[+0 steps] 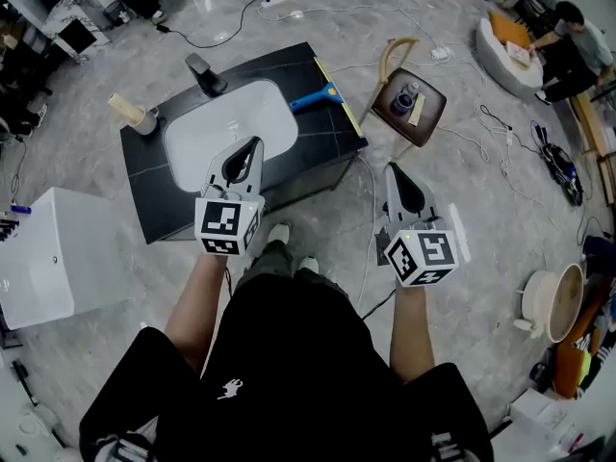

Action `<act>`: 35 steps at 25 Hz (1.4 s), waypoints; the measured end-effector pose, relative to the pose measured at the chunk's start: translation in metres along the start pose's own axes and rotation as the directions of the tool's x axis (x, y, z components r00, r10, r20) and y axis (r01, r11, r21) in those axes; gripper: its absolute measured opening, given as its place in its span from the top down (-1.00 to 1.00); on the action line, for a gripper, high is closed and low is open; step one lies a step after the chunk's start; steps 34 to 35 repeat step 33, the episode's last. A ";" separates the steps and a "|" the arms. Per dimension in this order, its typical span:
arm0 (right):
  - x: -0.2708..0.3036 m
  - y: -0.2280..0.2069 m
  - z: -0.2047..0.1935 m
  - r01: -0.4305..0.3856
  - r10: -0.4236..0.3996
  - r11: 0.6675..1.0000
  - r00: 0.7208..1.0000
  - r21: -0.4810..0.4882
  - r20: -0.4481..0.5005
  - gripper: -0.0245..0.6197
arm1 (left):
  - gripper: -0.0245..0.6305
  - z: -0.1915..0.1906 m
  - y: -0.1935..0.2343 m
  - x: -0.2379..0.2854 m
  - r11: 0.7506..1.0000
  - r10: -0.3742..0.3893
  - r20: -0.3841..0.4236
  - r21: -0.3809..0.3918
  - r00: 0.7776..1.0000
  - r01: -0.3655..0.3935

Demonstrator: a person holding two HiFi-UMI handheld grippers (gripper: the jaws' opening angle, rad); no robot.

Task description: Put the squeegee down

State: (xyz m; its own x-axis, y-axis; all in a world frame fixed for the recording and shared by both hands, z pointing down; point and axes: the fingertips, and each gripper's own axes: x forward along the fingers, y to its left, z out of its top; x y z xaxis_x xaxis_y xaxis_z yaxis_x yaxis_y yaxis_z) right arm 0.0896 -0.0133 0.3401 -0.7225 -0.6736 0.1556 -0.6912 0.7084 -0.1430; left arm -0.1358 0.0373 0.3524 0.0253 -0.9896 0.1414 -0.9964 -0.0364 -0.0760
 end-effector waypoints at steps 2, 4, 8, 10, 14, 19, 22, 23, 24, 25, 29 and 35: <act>-0.012 0.002 -0.001 -0.005 0.005 1.000 1.000 -0.002 0.008 0.92 | 0.92 0.002 -0.009 -0.013 1.000 0.005 0.004 0.014 1.000 -0.005; -0.022 0.005 -0.004 -0.009 0.009 1.000 1.000 -0.006 0.010 0.92 | 0.92 0.002 -0.016 -0.023 1.000 0.006 0.004 0.023 1.000 -0.006; -0.040 0.007 -0.005 -0.008 0.009 1.000 1.000 -0.026 0.012 0.92 | 0.92 0.008 -0.027 -0.037 0.999 0.020 0.021 0.029 1.000 -0.021; -0.045 0.006 -0.002 -0.006 0.006 1.000 1.000 -0.031 0.019 0.92 | 0.92 0.015 -0.030 -0.040 0.999 0.026 0.033 0.037 0.999 -0.027; -0.051 0.009 0.002 -0.013 0.014 0.999 0.999 -0.032 0.031 0.92 | 0.92 0.021 -0.032 -0.046 0.998 0.034 0.037 0.045 0.999 -0.036; -0.057 0.007 0.001 -0.020 0.021 0.999 0.999 -0.031 0.039 0.92 | 0.92 0.019 -0.038 -0.046 0.998 0.036 0.030 0.045 0.999 -0.037; -0.057 0.003 0.003 -0.019 0.021 0.999 0.999 -0.031 0.044 0.92 | 0.92 0.020 -0.043 -0.042 0.998 0.032 0.029 0.055 0.999 -0.034; -0.057 0.002 0.003 -0.020 0.021 0.999 0.999 -0.031 0.045 0.92 | 0.92 0.020 -0.044 -0.041 0.998 0.031 0.029 0.056 0.999 -0.033; -0.057 0.001 0.004 -0.021 0.022 0.999 0.999 -0.031 0.044 0.92 | 0.92 0.021 -0.045 -0.040 0.998 0.030 0.029 0.058 0.999 -0.032; -0.056 0.000 0.004 -0.022 0.023 0.999 0.999 -0.031 0.044 0.92 | 0.92 0.021 -0.046 -0.039 0.998 0.028 0.029 0.059 0.999 -0.030; -0.051 -0.003 0.003 -0.023 0.024 0.999 0.999 -0.032 0.043 0.92 | 0.92 0.022 -0.048 -0.033 0.998 0.021 0.032 0.063 0.999 -0.023; -0.045 -0.006 0.005 -0.025 0.027 0.999 0.998 -0.036 0.048 0.92 | 0.92 0.024 -0.044 -0.028 0.998 0.025 0.033 0.063 0.999 -0.027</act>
